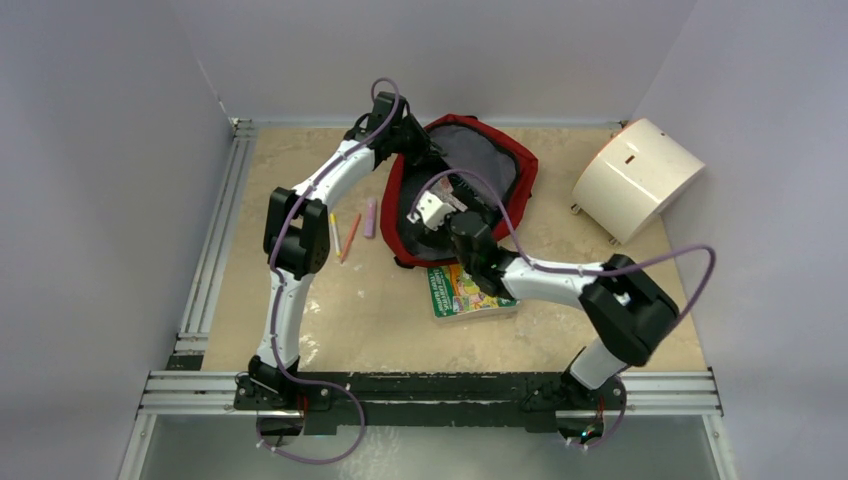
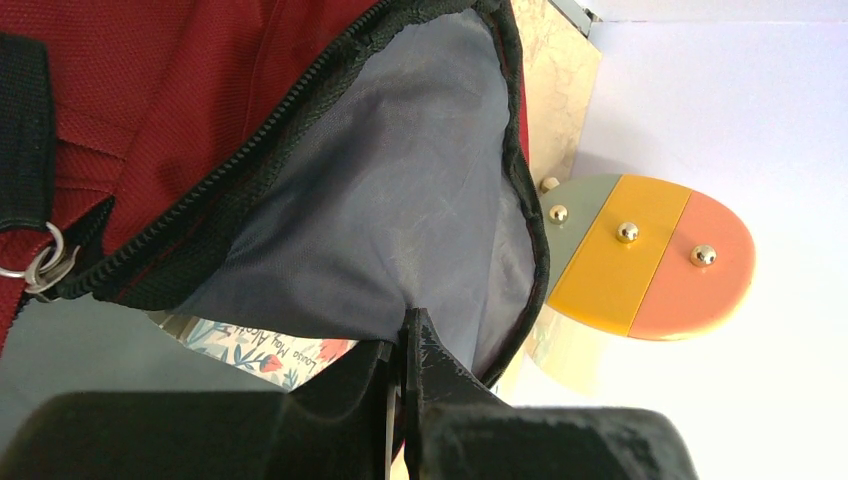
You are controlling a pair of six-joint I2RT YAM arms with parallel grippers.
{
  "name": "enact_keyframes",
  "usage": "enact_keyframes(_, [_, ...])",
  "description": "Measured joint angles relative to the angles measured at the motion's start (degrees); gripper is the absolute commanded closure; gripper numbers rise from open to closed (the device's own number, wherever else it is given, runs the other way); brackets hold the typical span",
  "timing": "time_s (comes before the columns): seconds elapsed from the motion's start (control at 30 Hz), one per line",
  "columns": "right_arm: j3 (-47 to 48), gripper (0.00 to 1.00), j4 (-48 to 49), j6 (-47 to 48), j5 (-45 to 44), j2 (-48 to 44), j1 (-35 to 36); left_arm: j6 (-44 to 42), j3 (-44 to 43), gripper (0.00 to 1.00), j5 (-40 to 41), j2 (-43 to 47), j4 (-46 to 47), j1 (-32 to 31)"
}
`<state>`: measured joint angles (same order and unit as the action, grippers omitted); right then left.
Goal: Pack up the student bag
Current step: Place the book in the student bag, then pick up the book from the center of the board.
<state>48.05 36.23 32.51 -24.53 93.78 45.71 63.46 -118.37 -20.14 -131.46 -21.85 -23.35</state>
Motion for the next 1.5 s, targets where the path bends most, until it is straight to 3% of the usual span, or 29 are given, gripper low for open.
enact_keyframes(0.07, [-3.5,0.01,0.0,-4.2,0.6,-3.9,0.2,0.0,0.3,0.94,-0.1,0.0,0.5,0.0])
enact_keyframes(0.17, [-8.1,0.01,-0.2,-12.1,1.9,-11.5,0.2,-0.1,1.0,0.8,-0.5,0.0,1.4,0.1])
enact_keyframes(0.43, [-11.6,0.01,-0.3,-35.7,2.9,-28.8,0.0,-1.6,3.0,0.56,-0.7,1.0,2.3,0.1])
enact_keyframes(0.63, [-12.3,0.03,-7.5,-55.1,-2.0,-34.3,-0.7,-3.3,7.9,0.52,-0.3,4.7,2.4,0.1])
enact_keyframes(0.93, [-6.7,0.04,-34.1,-80.4,-7.5,-33.1,-3.6,-10.4,23.9,0.51,2.0,21.0,3.1,0.1])
enact_keyframes(1.2, [-6.6,0.02,-45.5,-83.9,1.7,-33.0,-17.5,-21.3,42.6,0.51,4.6,39.3,4.3,-1.4])
enact_keyframes(1.33, [-6.6,0.01,-49.9,-84.1,4.9,-31.5,-18.9,-22.5,48.1,0.51,10.8,44.9,1.0,-8.2])
enact_keyframes(1.5, [-8.7,0.01,-50.5,-84.6,8.1,-28.9,-19.2,-21.2,56.5,0.51,12.5,49.2,-0.3,-15.8])
